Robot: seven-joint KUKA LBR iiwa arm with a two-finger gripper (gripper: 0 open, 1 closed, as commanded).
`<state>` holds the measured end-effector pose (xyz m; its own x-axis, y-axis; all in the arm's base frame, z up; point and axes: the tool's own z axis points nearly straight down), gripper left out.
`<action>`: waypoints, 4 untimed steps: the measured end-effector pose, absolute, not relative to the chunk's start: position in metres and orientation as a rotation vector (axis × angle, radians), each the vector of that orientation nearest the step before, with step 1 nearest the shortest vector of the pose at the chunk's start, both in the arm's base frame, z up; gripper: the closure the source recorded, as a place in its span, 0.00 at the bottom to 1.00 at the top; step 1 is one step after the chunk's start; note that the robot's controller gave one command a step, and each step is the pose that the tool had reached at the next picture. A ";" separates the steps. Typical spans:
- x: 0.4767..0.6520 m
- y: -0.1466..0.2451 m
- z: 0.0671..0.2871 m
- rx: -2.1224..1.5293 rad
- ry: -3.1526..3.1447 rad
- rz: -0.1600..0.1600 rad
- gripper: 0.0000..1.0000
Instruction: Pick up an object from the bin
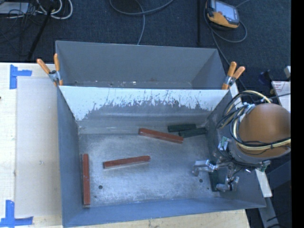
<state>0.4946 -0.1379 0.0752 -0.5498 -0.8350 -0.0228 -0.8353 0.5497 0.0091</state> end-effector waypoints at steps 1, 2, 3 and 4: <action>0.550 -0.137 0.077 -1.558 2.720 0.036 0.00; 0.583 -0.121 0.072 -1.846 2.531 0.026 0.00; 0.543 -0.156 0.128 -1.844 2.534 0.009 0.00; 0.489 -0.119 0.135 -2.010 2.417 0.009 0.00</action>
Offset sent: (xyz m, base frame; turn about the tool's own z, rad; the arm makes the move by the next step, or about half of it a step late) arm 0.0535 -0.0136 0.0010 -0.0540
